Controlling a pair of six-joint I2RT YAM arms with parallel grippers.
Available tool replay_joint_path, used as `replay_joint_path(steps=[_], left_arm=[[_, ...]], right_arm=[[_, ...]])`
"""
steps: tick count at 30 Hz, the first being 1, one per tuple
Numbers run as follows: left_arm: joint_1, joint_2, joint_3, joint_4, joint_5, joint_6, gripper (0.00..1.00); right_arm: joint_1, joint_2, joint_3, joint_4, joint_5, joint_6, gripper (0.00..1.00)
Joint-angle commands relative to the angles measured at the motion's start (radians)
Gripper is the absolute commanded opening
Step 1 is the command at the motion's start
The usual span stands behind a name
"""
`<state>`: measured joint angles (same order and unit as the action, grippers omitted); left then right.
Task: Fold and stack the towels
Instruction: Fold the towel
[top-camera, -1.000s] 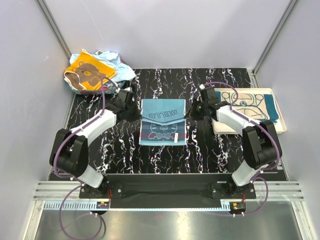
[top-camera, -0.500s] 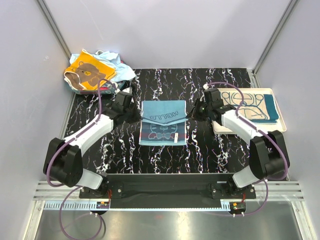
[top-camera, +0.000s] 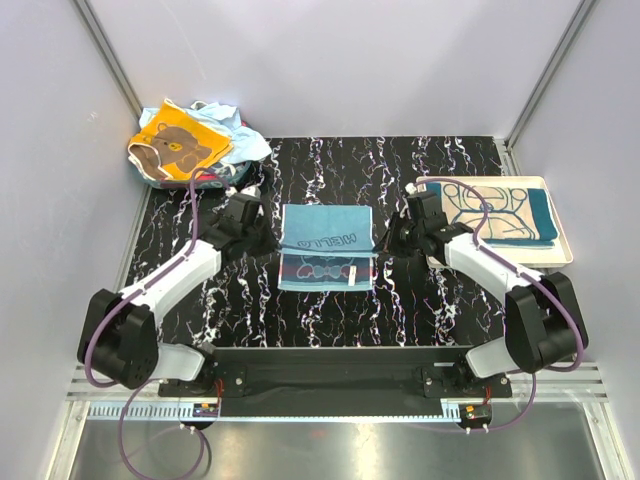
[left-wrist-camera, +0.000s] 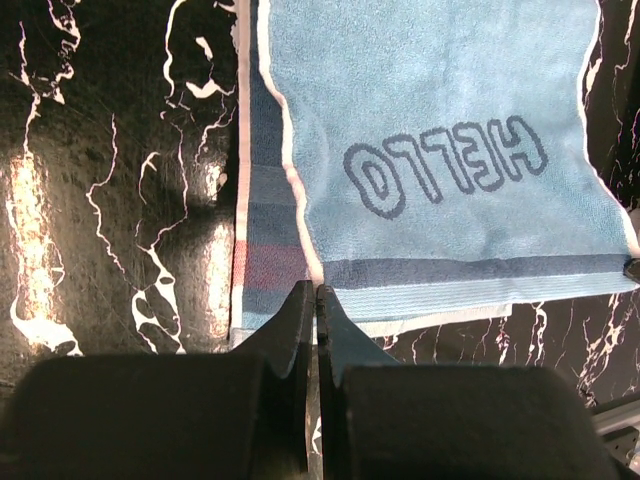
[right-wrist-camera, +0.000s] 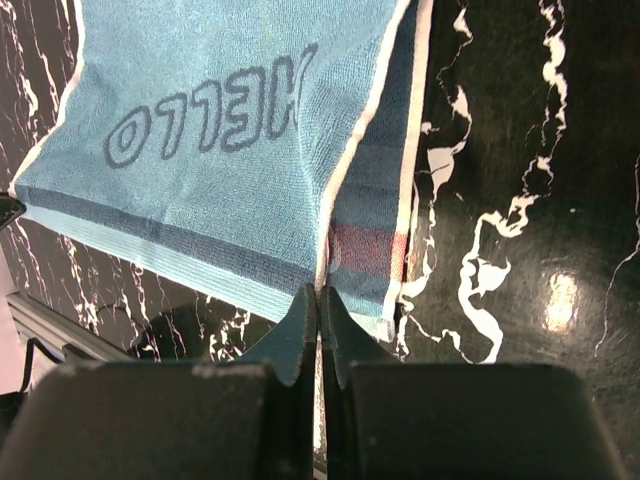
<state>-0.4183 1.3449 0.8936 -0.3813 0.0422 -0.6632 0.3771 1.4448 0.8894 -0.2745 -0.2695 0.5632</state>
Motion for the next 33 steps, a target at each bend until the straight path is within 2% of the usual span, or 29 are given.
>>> replay_joint_path(steps=[1, 11, 21, 28, 33], left_arm=[[-0.002, -0.050, -0.015, 0.016, 0.004, -0.001, 0.00], [-0.002, -0.079, -0.079, 0.024, 0.008, -0.003, 0.00], [-0.011, -0.047, -0.171, 0.097, 0.027, -0.022, 0.00], [-0.014, -0.003, -0.186, 0.125, 0.031, -0.026, 0.00], [-0.014, -0.026, -0.162, 0.095, 0.024, -0.019, 0.00]], right_arm=[[0.017, -0.053, -0.017, 0.020, 0.033, 0.010, 0.00], [0.040, -0.080, -0.070, 0.034, 0.042, 0.024, 0.00], [0.071, -0.015, -0.133, 0.106, 0.041, 0.047, 0.00], [0.080, 0.015, -0.150, 0.132, 0.044, 0.050, 0.00], [0.079, -0.015, -0.126, 0.101, 0.061, 0.041, 0.00]])
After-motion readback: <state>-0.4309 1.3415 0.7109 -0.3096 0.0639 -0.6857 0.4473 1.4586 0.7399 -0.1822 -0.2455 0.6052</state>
